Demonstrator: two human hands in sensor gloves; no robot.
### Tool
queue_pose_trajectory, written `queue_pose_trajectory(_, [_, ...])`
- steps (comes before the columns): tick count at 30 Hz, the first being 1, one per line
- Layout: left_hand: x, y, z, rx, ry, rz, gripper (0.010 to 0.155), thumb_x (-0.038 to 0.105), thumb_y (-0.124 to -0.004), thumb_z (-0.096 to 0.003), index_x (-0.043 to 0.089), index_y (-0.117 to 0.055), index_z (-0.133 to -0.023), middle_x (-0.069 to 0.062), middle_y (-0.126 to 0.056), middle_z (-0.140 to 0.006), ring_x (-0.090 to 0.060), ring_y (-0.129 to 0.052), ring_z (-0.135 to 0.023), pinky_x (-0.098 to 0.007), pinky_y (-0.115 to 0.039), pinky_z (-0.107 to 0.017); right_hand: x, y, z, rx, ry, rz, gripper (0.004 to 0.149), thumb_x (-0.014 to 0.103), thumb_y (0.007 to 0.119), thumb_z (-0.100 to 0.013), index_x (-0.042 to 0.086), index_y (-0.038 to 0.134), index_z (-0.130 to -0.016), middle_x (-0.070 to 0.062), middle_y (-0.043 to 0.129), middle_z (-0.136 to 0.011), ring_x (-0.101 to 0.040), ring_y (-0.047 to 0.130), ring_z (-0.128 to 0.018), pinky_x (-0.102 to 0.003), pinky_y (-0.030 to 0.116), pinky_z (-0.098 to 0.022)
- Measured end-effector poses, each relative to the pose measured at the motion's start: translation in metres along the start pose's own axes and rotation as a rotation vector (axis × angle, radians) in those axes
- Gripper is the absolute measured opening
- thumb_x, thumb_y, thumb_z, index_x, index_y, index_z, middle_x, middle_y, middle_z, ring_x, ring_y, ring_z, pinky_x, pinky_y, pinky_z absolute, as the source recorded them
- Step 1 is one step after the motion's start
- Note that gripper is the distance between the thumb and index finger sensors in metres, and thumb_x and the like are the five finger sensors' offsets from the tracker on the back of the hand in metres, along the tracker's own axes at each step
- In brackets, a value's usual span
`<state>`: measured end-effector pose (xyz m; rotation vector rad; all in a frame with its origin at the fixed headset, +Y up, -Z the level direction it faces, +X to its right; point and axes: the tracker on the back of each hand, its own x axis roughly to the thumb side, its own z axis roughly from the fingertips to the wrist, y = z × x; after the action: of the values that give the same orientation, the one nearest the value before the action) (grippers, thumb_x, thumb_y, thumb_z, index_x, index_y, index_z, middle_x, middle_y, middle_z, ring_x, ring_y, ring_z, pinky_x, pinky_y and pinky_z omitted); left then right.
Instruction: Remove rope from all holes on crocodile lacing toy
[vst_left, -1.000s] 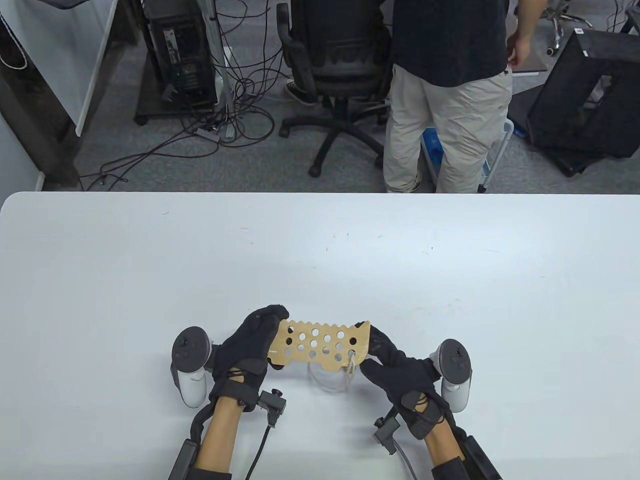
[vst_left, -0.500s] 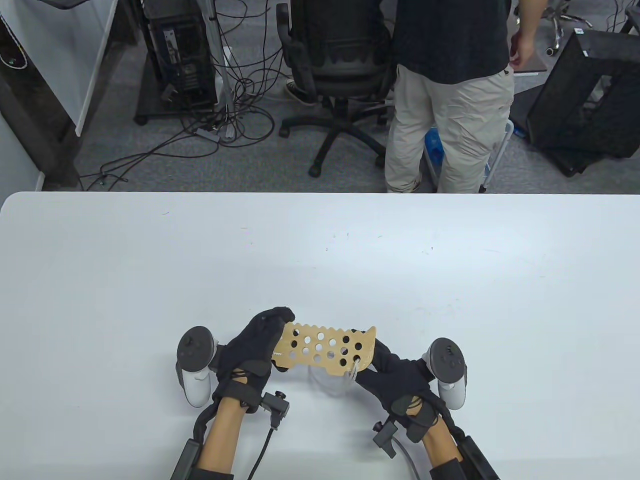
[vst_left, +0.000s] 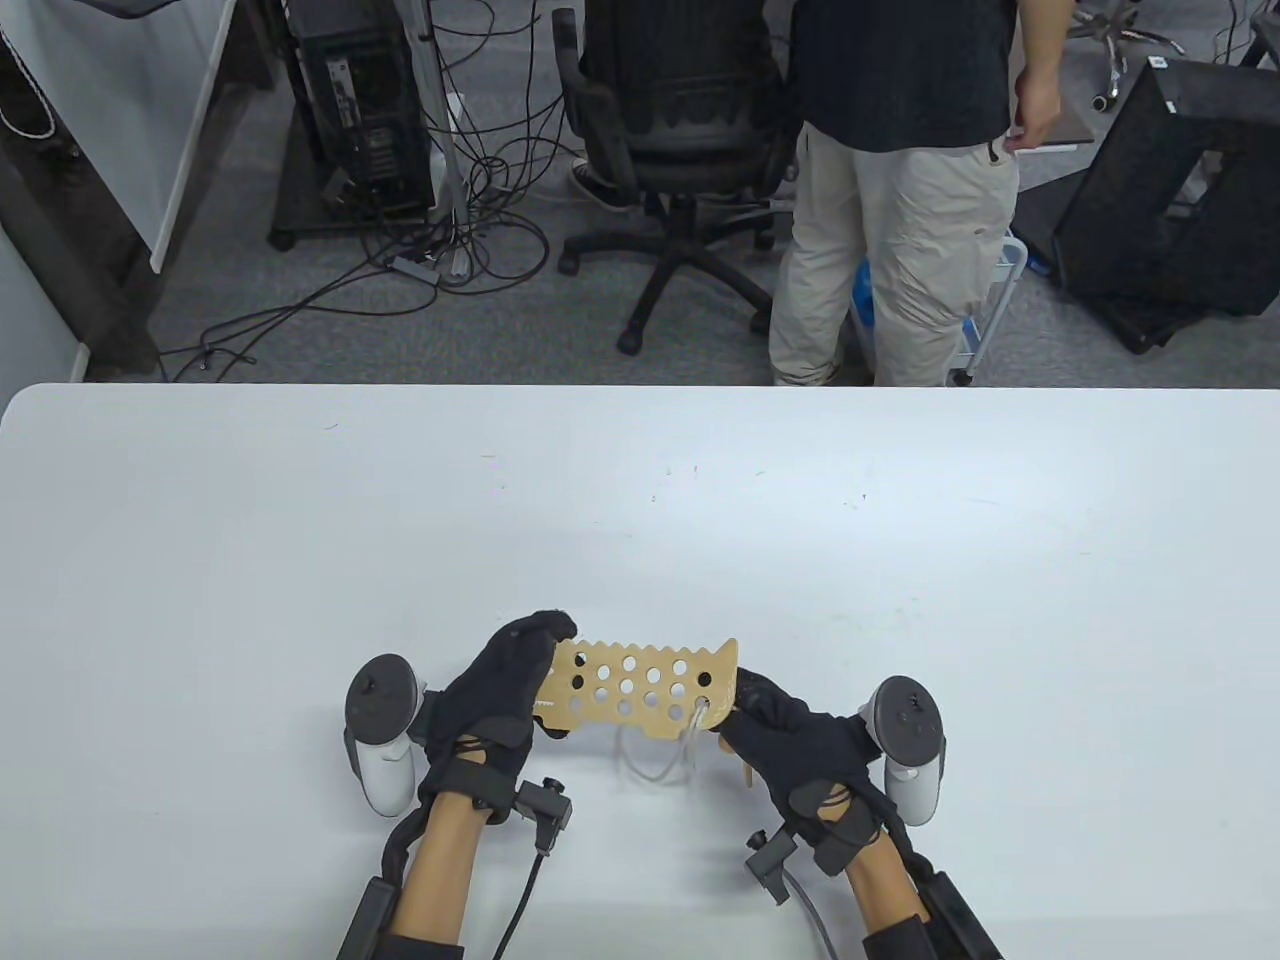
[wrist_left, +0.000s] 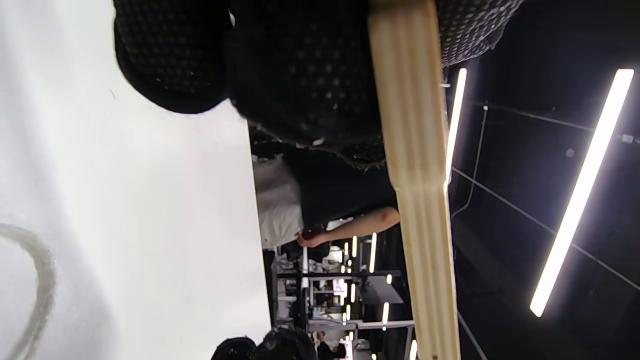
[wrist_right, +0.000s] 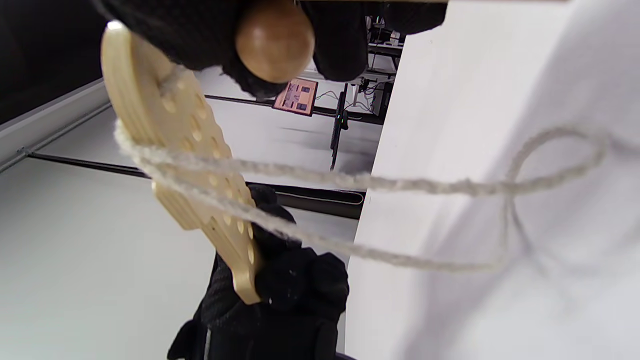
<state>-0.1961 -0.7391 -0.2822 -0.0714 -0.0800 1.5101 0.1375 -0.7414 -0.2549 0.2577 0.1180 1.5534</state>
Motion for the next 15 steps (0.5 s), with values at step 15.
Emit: queue_pose_trajectory(15, [-0.014, 0.019, 0.001, 0.091, 0.058, 0.043, 0.048, 0.049, -0.068, -0.0553, 0.029, -0.076, -0.098, 0.003, -0.101, -0.067, -0.008, -0.1, -0.03, -0.038, -0.09, -0.044, -0.012, -0.026, 0.002, -0.183, 0.101, -0.12, 0.038, 0.027, 0.076, -0.045, 0.006, 0.076, -0.076, -0.025, 0.069, -0.094, -0.056, 0.057, -0.09, -0.078, 0.043, -0.06])
